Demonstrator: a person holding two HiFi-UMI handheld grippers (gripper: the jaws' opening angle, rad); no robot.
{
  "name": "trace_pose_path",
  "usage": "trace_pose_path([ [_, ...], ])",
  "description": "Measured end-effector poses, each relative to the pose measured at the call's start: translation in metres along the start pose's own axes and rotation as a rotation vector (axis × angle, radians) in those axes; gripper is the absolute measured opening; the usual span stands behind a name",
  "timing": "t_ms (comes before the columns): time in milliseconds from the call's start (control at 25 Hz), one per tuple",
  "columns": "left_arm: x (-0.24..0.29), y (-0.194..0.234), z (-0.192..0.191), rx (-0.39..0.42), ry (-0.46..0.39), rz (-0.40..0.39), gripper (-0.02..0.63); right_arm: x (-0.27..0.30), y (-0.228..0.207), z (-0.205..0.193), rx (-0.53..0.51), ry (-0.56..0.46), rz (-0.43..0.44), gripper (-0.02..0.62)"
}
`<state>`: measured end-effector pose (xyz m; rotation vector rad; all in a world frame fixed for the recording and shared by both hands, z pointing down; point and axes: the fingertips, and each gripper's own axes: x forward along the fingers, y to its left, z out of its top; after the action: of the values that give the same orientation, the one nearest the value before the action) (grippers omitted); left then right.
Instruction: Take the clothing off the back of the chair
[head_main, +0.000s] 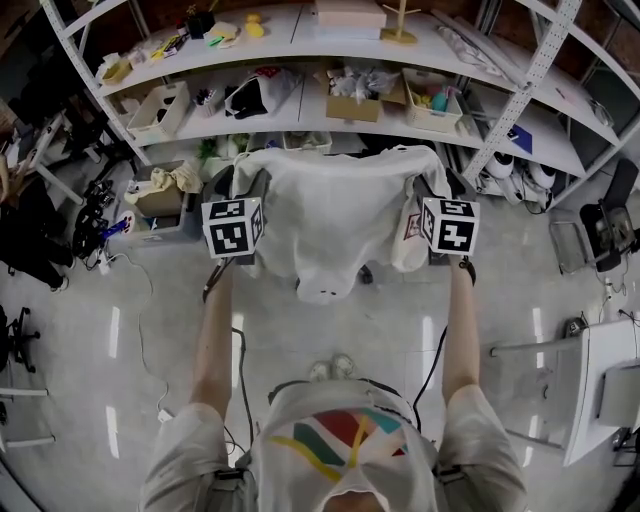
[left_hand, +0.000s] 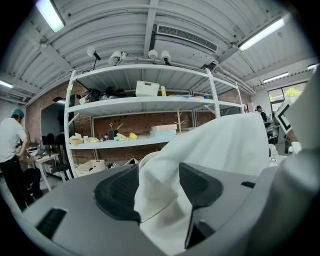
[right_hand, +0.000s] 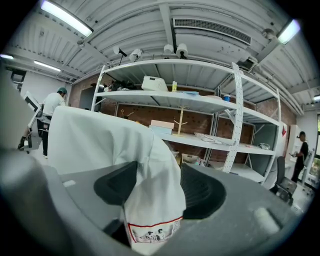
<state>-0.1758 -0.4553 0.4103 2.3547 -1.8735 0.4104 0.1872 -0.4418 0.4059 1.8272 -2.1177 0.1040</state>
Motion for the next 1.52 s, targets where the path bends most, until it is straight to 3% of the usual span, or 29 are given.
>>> trace_pose_path([
  [200, 0.008, -0.008, -0.005, -0.008, 0.023, -0.032, 0.239, 0.009, -0.002, -0.003, 0.083, 0.013, 0.052, 0.265],
  [360, 0.014, -0.012, -0.004, -0.019, 0.042, -0.062, 0.228, 0.016, 0.005, -0.003, 0.174, 0.06, 0.147, 0.2],
  [440, 0.015, -0.013, -0.006, -0.011, 0.058, -0.059, 0.189, 0.016, 0.007, -0.004, 0.159, 0.072, 0.149, 0.173],
  [560, 0.019, -0.014, -0.011, 0.043, 0.09, -0.02, 0.056, 0.015, 0.009, -0.007, 0.107, 0.085, 0.134, 0.103],
  [640, 0.02, -0.017, -0.012, 0.058, 0.095, -0.009, 0.031, 0.014, 0.011, -0.009, 0.056, 0.09, 0.114, 0.046],
  [760, 0.017, -0.016, -0.01, 0.049, 0.08, 0.003, 0.026, 0.014, 0.012, -0.009, -0.016, 0.088, 0.076, 0.023],
  [840, 0.016, -0.011, -0.007, 0.049, 0.063, 0.017, 0.041, 0.014, 0.013, -0.008, -0.024, 0.084, 0.068, 0.021],
  [920, 0.018, -0.006, -0.006, 0.051, 0.048, 0.024, 0.182, 0.015, 0.013, -0.008, -0.021, 0.082, 0.069, 0.021],
  [1000, 0.022, -0.004, -0.004, 0.073, 0.038, 0.006, 0.25, 0.015, 0.013, -0.008, -0.025, 0.084, 0.072, 0.021],
  [1120, 0.028, -0.006, -0.003, 0.122, 0.045, -0.075, 0.258, 0.015, 0.013, -0.009, -0.034, 0.091, 0.08, 0.021],
  [1280, 0.035, -0.011, -0.004, 0.111, 0.081, -0.207, 0.258, 0.016, 0.015, -0.007, -0.033, 0.086, 0.092, 0.021],
  [1520, 0.038, -0.017, -0.004, 0.212, 0.086, -0.271, 0.245, 0.018, 0.016, -0.01, -0.042, 0.088, 0.121, 0.021],
])
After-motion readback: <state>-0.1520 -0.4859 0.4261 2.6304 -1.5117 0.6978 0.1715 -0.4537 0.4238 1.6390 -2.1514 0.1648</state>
